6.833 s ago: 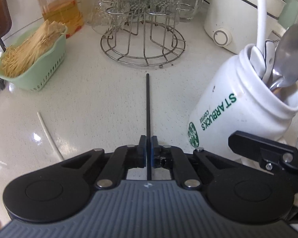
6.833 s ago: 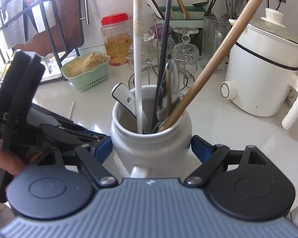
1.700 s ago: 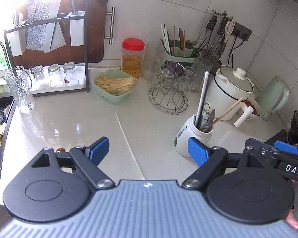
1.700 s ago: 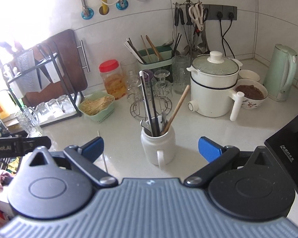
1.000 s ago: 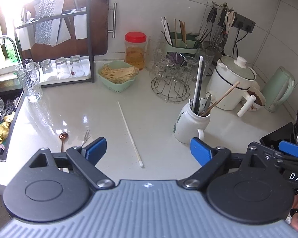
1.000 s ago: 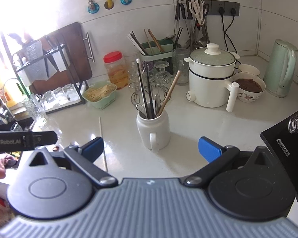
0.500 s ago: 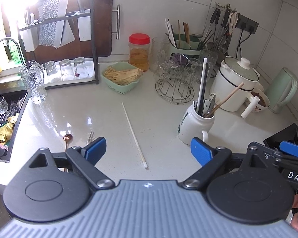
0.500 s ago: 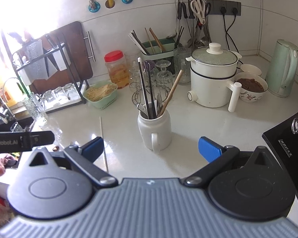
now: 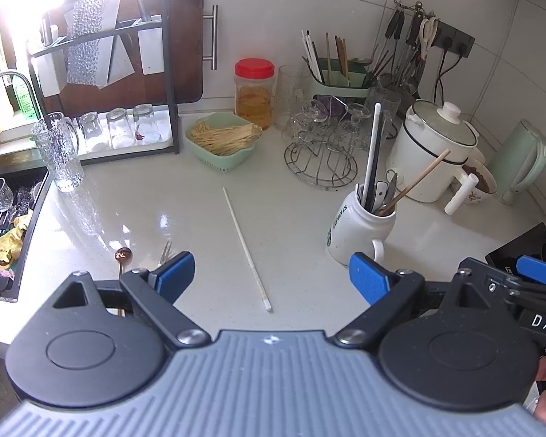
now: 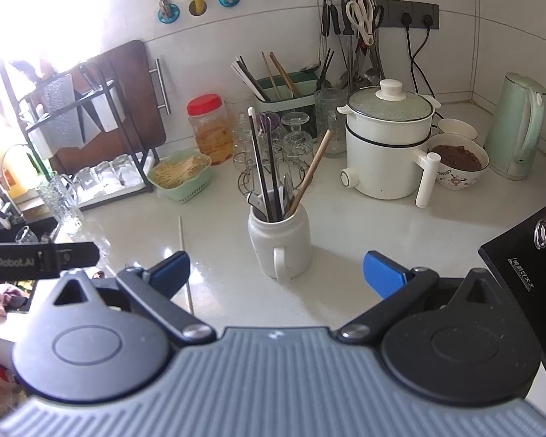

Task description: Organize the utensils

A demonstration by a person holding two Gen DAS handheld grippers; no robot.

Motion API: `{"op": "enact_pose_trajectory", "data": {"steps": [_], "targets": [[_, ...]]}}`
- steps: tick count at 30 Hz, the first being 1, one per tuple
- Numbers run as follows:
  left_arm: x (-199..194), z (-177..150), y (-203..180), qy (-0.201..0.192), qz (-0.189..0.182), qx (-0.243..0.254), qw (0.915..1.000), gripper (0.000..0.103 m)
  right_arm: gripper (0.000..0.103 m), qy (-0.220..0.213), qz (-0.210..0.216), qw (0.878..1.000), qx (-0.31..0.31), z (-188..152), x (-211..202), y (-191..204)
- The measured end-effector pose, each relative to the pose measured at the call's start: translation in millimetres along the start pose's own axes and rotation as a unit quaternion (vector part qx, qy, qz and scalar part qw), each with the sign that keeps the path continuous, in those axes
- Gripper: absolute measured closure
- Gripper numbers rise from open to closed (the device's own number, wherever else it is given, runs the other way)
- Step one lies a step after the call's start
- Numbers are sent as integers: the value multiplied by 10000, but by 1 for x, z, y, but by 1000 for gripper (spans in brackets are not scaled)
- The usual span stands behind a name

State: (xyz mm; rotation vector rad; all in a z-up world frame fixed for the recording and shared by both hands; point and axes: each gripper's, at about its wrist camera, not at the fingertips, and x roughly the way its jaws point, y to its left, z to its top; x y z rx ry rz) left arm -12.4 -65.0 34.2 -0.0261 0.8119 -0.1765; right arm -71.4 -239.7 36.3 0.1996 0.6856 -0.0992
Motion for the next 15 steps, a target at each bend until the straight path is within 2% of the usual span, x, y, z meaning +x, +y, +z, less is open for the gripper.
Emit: {"op": "enact_pose_trajectory", "data": {"steps": [15], "targets": [[2,2,0,-8,23,56,10000,7,0,-30,-80,10000,-42,2,4,0]]}}
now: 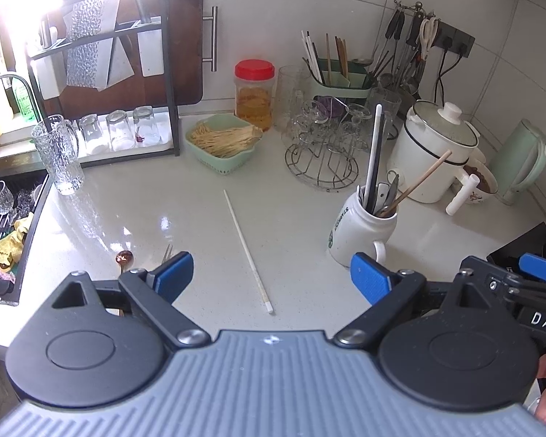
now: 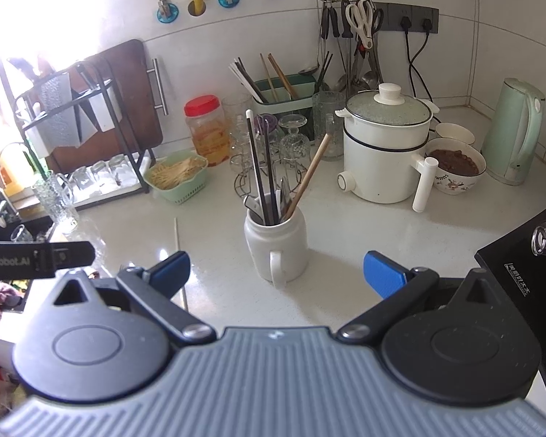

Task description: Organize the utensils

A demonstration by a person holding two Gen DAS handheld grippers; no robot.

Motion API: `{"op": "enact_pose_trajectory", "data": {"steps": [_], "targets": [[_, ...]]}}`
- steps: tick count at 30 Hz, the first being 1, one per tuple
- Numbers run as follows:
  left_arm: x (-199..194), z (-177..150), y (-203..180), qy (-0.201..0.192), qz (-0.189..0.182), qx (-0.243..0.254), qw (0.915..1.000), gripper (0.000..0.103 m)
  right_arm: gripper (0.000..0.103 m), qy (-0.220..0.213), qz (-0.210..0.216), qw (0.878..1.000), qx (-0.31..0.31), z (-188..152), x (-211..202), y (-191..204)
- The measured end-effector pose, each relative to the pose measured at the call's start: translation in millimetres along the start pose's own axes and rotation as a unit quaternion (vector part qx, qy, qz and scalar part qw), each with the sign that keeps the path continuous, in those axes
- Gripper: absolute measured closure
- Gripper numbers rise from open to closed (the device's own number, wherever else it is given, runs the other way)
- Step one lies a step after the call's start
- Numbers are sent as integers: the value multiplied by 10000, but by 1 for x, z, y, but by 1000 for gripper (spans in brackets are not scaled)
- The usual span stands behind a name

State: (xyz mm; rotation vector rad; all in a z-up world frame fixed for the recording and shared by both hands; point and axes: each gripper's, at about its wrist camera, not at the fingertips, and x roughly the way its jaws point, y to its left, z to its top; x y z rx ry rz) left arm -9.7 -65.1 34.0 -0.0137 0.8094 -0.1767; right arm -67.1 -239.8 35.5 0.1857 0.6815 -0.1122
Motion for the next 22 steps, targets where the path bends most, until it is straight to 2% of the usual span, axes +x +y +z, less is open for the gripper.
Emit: {"op": "enact_pose_trajectory", "data": {"steps": [22], "targets": [[9,2,2,125,-22,-55,9999,6,0,63,-7,10000,48,0,6,1]]}}
